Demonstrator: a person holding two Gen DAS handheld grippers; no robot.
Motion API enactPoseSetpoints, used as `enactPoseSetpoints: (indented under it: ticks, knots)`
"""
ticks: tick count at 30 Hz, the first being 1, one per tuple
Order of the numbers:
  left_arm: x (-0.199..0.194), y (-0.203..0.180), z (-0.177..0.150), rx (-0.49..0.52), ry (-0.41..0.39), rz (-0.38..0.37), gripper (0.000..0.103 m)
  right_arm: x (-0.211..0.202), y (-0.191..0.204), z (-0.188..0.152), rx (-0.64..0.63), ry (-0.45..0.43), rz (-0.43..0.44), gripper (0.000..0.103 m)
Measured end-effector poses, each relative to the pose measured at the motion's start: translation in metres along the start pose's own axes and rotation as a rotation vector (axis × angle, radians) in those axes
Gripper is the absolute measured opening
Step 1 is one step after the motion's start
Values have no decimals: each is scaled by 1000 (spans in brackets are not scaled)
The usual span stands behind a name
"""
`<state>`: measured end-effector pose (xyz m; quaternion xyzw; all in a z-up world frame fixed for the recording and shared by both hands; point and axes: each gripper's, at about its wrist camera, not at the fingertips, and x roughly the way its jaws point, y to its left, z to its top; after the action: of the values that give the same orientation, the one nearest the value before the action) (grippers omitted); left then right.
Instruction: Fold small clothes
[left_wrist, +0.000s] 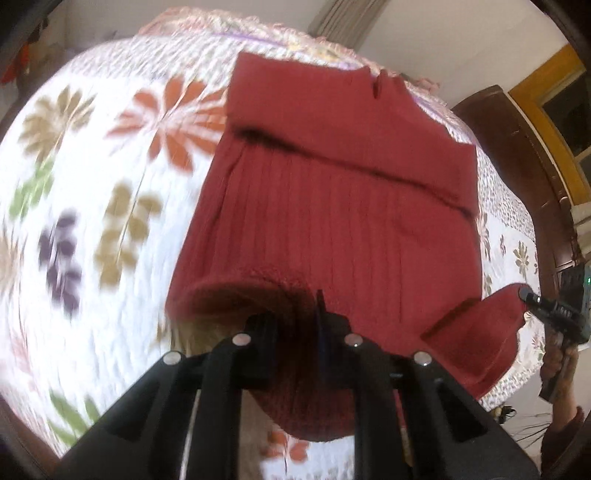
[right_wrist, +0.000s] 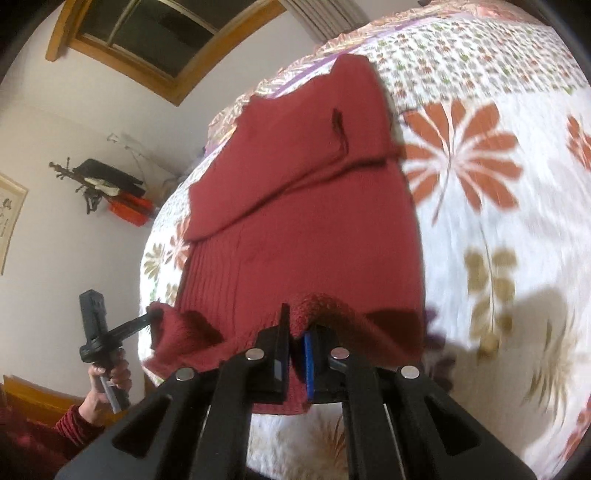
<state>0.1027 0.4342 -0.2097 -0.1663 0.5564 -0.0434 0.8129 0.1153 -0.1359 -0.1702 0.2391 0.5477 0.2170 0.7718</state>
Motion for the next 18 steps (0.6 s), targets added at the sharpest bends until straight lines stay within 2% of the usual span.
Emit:
enactPoseSetpoints:
  ticks: [5, 6, 10, 12, 13, 14, 15, 18]
  knots:
    - [33, 4, 19, -71, 41, 29, 17, 40, -26, 43, 55, 37, -39, 6]
    - [42, 10, 25, -93, 67, 40, 20, 47, -33, 48, 72, 48, -63, 10]
    - [48, 12, 37, -173, 109, 1, 26, 60, -53, 56, 141, 89, -53, 14]
    - [33, 12, 39, -179, 87, -15, 46, 52, -54, 56, 134, 84, -33, 31]
    - [24, 14, 39, -177, 62, -1, 70, 46, -53, 55, 119, 67, -48, 39]
    - [15, 14, 39, -177, 26, 15, 77, 39, -52, 56, 99, 50, -72, 44]
    - [2, 18, 38, -183, -15, 23, 77, 33, -51, 57, 79, 36, -96, 51]
    - [-19, 28, 45, -206, -66, 53, 79, 11, -51, 61, 24, -1, -118, 52]
